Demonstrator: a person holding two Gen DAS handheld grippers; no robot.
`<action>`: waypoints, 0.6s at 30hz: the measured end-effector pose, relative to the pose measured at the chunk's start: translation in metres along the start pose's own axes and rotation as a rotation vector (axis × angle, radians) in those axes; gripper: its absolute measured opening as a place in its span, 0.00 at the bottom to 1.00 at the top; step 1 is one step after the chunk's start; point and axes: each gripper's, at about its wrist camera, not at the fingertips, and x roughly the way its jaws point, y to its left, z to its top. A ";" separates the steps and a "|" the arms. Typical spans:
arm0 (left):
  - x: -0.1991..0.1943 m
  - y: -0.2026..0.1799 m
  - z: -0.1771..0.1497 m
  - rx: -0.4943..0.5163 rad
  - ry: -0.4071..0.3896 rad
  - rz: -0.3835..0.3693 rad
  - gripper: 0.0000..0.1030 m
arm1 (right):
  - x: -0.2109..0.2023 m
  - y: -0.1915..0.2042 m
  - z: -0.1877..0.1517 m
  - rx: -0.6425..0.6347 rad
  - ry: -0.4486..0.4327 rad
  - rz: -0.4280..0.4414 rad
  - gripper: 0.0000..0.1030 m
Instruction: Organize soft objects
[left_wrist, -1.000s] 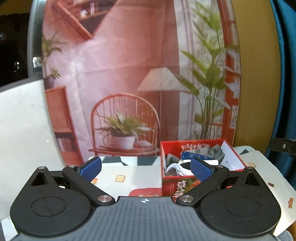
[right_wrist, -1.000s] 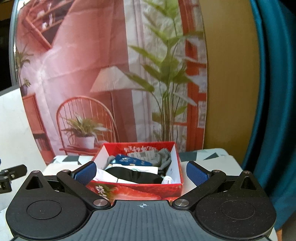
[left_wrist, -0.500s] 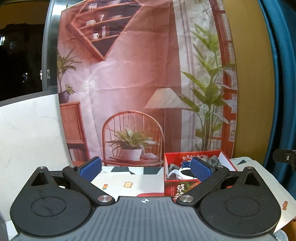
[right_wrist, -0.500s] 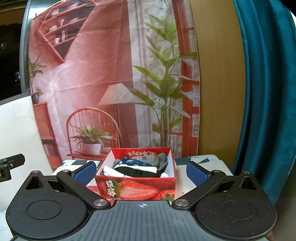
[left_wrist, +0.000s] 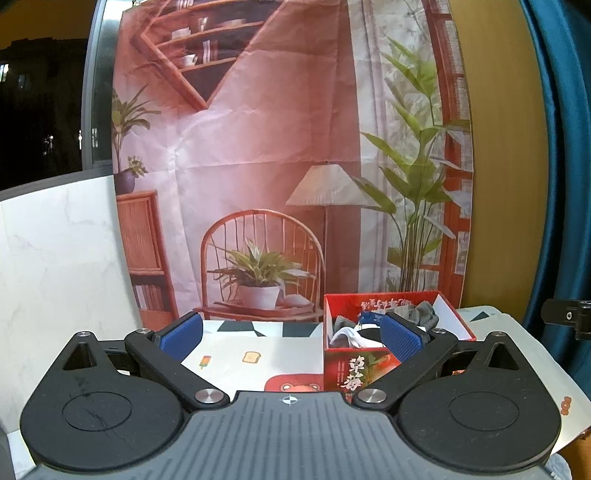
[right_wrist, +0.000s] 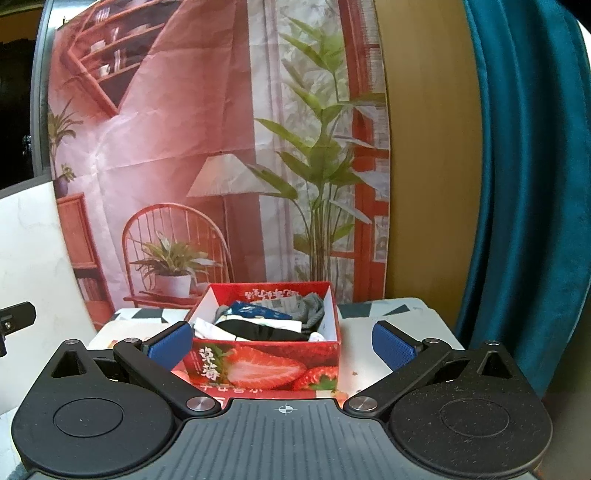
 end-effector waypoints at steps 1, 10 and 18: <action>0.000 0.001 0.000 -0.002 0.002 0.000 1.00 | 0.000 0.001 0.000 -0.003 0.002 -0.001 1.00; 0.000 -0.001 0.000 -0.008 0.003 -0.005 1.00 | -0.001 0.007 -0.001 -0.020 0.002 -0.004 1.00; 0.001 -0.001 0.000 -0.010 0.005 -0.006 1.00 | 0.000 0.006 0.000 -0.020 0.006 -0.004 1.00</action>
